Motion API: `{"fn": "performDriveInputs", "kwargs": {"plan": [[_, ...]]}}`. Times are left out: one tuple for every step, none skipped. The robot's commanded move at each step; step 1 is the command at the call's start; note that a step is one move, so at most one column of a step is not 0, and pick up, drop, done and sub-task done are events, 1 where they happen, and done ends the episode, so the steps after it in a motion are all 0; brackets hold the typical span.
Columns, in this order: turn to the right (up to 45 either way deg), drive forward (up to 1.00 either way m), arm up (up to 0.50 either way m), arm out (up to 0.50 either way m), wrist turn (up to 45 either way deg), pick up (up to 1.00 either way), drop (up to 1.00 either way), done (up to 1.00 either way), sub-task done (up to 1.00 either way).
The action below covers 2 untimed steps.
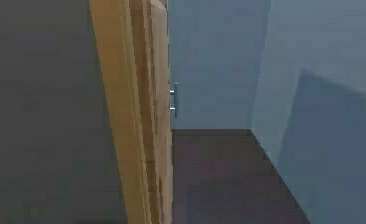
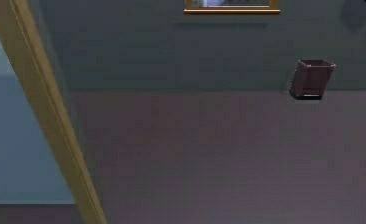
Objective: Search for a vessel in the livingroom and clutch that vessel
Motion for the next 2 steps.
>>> {"fn": "performDriveInputs", "kwargs": {"plan": [[33.0, 0.0, 0.0, 0.0, 0.0, 0.0, 0.0, 0.0, 0.0], [0.0, 0.5, 0.0, 0.0, 0.0, 0.0, 0.0, 0.0, 0.0]]}}
